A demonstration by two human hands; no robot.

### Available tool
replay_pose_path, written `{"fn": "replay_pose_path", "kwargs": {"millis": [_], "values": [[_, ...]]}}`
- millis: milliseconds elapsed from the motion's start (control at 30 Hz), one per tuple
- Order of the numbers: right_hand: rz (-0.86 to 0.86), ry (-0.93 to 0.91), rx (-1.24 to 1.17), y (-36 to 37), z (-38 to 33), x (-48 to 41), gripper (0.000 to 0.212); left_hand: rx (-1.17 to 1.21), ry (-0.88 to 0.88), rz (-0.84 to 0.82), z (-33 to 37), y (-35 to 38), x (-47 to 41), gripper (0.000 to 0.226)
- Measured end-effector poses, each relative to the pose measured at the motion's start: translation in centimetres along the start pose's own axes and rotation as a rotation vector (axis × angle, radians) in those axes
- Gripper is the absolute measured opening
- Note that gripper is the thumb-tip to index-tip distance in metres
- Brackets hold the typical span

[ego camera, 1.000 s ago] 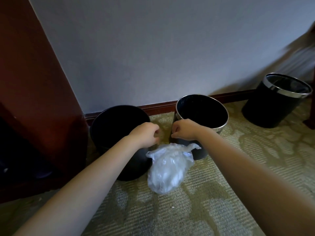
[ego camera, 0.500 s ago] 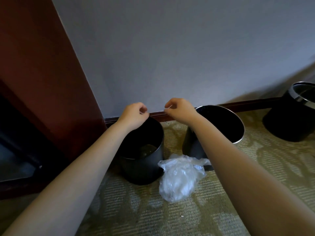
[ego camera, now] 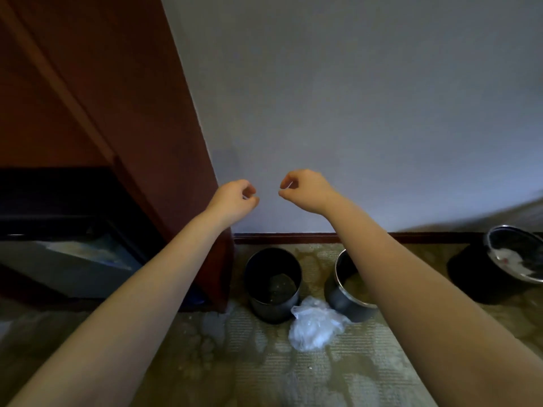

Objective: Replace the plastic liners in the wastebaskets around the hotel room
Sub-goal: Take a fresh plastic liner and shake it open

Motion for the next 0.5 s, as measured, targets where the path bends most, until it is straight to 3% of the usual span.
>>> {"fn": "replay_pose_path", "kwargs": {"millis": [267, 500], "values": [[-0.245, -0.138, 0.024, -9.2, -19.3, 4.1, 0.021, 0.052, -0.239, 0.033, 4.8, -20.2, 8.0, 0.024], [-0.385, -0.395, 0.118, -8.4, -35.7, 8.3, 0.022, 0.032, -0.412, 0.159, -0.3, -34.9, 16.7, 0.029]]}}
Point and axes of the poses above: each hand's wrist, its own x-axis away from the middle knuckle, its own y-axis out of the palm, z = x × y, the point moved 2 cm from there along -x, towards the middle knuckle, and after that the axes turned 9 degrees about z, right-handed, at the moved point
